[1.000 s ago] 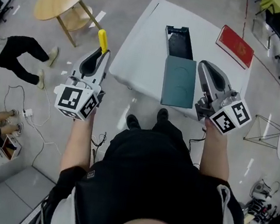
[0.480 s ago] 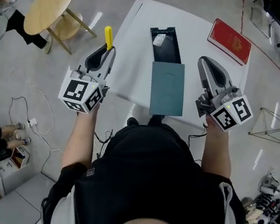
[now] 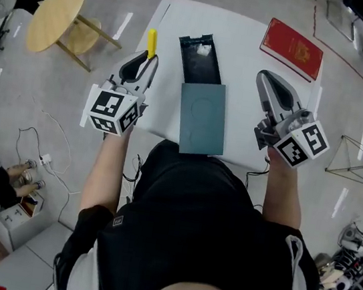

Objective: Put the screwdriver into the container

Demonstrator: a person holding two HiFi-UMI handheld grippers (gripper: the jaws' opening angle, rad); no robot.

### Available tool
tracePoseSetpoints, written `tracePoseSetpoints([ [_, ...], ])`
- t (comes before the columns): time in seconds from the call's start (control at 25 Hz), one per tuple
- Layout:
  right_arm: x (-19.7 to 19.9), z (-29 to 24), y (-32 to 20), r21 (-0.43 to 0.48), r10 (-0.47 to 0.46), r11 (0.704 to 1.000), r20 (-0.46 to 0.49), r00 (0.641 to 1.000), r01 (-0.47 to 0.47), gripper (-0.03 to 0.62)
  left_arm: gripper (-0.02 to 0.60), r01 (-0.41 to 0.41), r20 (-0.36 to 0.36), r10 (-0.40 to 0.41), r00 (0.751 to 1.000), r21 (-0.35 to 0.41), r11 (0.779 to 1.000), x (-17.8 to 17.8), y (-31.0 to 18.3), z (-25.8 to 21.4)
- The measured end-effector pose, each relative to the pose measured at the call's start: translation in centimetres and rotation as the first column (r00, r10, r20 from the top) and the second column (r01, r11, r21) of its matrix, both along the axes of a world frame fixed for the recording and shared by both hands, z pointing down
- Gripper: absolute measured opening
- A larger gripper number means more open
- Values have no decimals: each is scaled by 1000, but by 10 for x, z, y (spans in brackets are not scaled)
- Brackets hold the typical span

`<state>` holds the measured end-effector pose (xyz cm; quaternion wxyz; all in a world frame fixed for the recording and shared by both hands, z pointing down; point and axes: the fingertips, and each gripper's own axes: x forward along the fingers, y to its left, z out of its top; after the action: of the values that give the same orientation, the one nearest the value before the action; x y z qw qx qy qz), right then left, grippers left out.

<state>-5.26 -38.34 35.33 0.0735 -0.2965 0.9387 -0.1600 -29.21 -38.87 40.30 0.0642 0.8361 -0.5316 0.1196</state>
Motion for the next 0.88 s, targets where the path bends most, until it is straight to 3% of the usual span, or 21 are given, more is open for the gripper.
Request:
tracePoseSetpoints([
  [0.36,10,18,-16,-46,18,999,3,1000,-17,31,83,-62,0,62,998,-132,989,31,-42,52],
  [0.88,23,41,-37,-104,67,992,-2,998,-67,31,83,-96,-30,92,995,-340,935,50,-92,133],
])
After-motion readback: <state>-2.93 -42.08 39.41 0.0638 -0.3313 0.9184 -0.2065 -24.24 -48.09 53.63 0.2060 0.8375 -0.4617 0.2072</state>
